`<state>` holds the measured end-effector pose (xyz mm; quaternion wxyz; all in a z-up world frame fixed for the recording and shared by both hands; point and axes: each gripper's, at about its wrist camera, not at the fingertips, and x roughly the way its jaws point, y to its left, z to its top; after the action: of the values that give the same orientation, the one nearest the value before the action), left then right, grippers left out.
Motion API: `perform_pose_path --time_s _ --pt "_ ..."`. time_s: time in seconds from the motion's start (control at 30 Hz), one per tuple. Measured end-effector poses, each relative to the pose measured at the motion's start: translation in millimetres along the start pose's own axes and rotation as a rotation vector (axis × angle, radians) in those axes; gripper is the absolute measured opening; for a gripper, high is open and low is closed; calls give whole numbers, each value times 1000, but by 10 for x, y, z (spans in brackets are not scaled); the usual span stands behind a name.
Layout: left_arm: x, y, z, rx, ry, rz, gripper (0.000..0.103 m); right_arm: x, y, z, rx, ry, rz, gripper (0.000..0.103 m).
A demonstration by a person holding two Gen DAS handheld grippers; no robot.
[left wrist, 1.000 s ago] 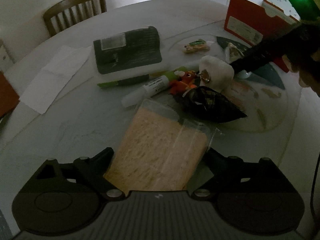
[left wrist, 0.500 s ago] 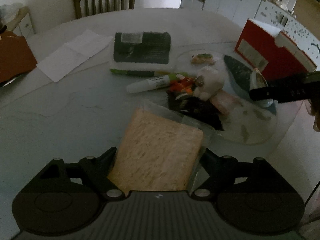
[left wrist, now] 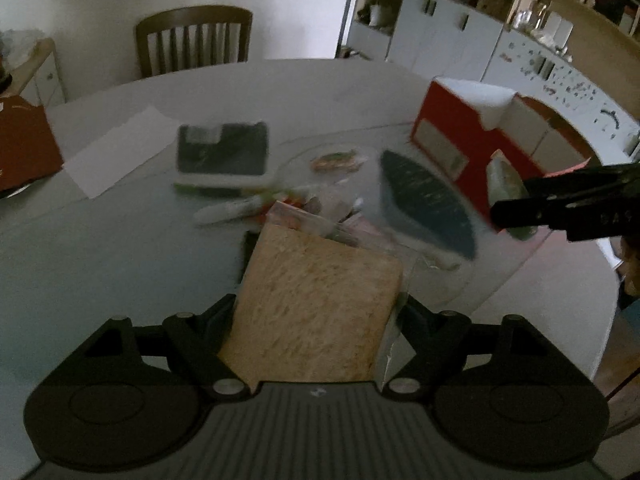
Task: Organize objects
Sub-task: 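Carry the bread bag in the left tool while the right tool carries the tape dispenser into the box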
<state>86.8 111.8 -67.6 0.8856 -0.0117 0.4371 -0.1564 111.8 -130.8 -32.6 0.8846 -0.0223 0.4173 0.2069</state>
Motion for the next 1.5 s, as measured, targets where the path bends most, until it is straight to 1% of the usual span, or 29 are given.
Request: perform_pose_path --time_s 0.27,0.5,0.8,1.0,1.23,1.4,1.5 --pt "-90 -489 223 50 -48 -43 83 -251 -305 43 -4 -31 -16 68" --pt "31 -928 495 84 -69 -79 83 -407 -699 77 -6 -51 -41 68" --pt "321 -1538 828 130 -74 -108 83 -491 -1287 77 -7 -62 -71 68" --pt "534 -1869 1053 148 -73 -105 83 -518 -1759 121 1 -70 -99 68" --pt "805 -2214 1476 186 -87 -89 83 -419 -2182 173 -13 -62 -133 68" --pt "1117 -2438 1755 203 -62 -82 83 -280 -2415 200 -26 -36 -141 68" --pt "1349 -2547 1867 212 -35 -64 83 -177 -2570 235 -5 -18 -133 68"
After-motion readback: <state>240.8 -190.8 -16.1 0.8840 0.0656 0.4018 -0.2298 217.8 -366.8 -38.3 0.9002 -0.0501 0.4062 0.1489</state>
